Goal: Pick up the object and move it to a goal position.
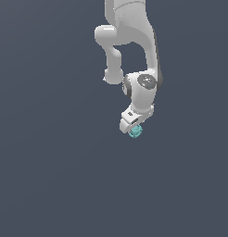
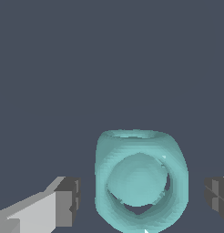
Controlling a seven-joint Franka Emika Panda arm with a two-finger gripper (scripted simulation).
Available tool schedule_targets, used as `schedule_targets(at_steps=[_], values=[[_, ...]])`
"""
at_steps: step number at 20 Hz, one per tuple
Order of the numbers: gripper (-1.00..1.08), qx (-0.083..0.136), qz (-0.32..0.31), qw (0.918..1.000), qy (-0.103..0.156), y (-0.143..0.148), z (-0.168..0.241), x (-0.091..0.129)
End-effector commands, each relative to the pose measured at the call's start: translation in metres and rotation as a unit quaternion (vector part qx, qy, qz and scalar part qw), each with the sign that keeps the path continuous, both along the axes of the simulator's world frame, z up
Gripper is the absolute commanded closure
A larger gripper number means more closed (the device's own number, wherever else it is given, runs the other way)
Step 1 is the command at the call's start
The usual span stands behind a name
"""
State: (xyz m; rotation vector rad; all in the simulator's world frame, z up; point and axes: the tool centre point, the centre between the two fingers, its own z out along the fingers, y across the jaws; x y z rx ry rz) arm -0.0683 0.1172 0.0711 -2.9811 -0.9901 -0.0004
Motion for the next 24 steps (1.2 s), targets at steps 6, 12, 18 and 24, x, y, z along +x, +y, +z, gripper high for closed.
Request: schedule_targets(at_steps=[6, 12, 18, 24], values=[[-0.92, 0.000, 0.002, 1.0000, 0.000, 0.000, -0.029, -0.001], [1.08, 0.000, 0.002, 1.0000, 0.000, 0.000, -0.032, -0.001], [1.08, 0.000, 0.002, 1.0000, 0.000, 0.000, -0.032, -0.001], [1.08, 0.000, 0.002, 1.0000, -0.001, -0.006, -0.030, -0.001]])
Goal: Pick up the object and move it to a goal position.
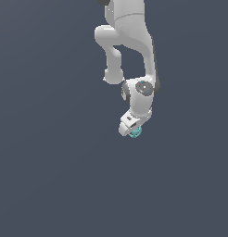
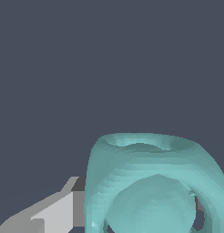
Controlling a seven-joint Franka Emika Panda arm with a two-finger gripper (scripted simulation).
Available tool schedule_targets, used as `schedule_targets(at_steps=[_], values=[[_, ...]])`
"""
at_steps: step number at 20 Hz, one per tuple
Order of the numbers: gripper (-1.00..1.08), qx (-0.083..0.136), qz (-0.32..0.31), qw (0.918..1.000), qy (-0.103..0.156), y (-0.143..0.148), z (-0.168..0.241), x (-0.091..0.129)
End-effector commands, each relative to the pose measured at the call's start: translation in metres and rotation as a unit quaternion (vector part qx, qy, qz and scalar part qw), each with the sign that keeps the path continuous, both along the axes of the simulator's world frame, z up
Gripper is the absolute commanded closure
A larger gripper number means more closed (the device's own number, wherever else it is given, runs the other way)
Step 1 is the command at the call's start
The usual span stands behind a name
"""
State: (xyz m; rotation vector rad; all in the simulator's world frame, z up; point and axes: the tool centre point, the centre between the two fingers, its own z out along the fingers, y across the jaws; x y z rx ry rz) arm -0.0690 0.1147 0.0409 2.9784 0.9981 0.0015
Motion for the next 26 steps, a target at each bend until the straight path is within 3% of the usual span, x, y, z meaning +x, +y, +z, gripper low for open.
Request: schedule_targets(at_steps=[1, 7, 19, 26], values=[[1.08, 0.000, 0.000, 1.0000, 0.000, -0.006, 0.001, 0.000], [1.08, 0.000, 0.000, 1.0000, 0.000, -0.040, 0.005, -0.004], [1.08, 0.000, 0.000, 1.0000, 0.000, -0.157, 0.021, -0.015], [1.08, 0.000, 0.000, 1.0000, 0.000, -0.200, 0.027, -0.017]])
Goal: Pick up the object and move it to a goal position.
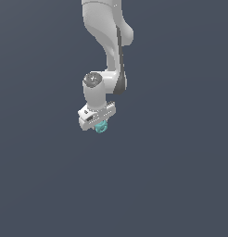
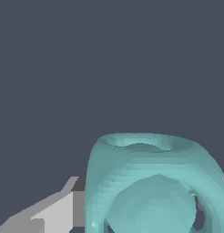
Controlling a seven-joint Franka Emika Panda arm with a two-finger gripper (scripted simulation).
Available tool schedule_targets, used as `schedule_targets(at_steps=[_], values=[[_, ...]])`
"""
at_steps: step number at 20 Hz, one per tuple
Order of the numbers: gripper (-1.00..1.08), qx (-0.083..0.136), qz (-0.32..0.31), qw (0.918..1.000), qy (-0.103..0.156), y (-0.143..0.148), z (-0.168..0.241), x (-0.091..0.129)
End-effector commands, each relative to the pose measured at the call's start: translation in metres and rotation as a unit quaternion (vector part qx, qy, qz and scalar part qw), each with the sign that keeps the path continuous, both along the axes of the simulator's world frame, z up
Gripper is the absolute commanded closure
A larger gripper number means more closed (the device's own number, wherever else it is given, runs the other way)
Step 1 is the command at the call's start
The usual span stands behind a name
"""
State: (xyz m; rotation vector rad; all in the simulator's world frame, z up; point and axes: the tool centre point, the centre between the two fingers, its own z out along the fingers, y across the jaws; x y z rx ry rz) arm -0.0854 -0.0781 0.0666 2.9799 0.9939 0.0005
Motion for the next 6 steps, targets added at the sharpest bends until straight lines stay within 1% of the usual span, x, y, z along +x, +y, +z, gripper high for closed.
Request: schedule_targets(at_steps=[1, 6], values=[[1.08, 0.000, 0.001, 1.0000, 0.000, -0.0107, 0.0016, -0.0004], [1.08, 0.000, 0.001, 1.0000, 0.000, -0.0187, 0.0025, -0.0005]])
